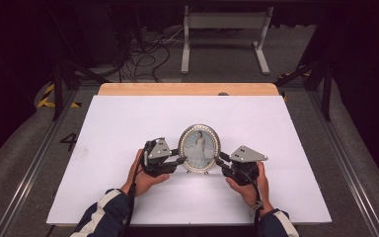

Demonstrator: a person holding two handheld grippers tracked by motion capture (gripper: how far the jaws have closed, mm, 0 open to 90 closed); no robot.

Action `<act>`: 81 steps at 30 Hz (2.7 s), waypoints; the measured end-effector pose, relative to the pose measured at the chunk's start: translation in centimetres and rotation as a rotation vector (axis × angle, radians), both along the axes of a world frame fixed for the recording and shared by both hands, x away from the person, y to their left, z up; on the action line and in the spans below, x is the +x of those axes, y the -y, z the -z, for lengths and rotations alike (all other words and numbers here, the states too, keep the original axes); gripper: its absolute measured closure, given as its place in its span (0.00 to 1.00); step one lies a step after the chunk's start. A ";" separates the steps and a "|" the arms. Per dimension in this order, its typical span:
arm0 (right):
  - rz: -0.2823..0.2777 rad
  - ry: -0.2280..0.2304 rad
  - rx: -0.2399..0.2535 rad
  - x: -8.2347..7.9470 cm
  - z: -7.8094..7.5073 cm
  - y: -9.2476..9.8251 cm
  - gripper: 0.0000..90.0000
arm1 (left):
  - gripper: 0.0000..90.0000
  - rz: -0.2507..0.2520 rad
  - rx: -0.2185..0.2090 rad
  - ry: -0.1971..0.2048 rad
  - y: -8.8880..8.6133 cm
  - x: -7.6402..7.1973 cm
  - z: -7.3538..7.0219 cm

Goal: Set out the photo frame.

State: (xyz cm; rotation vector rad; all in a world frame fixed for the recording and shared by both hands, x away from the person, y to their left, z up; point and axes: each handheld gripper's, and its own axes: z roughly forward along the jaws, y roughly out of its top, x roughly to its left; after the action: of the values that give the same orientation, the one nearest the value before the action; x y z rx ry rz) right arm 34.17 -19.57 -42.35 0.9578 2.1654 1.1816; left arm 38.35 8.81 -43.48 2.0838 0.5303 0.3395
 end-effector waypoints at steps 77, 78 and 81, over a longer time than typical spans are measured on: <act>0.057 0.018 -0.153 -3.7 2.1 7.3 0.23 | 0.10 -0.110 0.165 0.085 -10.3 -5.6 1.0; 0.064 0.019 -0.149 -3.8 2.1 7.5 0.23 | 0.10 -0.112 0.161 0.085 -10.6 -5.7 1.0; 0.077 0.021 -0.144 -3.9 2.2 8.0 0.23 | 0.11 -0.125 0.143 0.084 -11.3 -6.0 1.1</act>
State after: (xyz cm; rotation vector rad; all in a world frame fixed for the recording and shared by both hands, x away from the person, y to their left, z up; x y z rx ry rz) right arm 30.23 -27.60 -44.53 0.9529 2.1443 0.9818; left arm 32.35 20.07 -44.59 2.1677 0.6023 0.5488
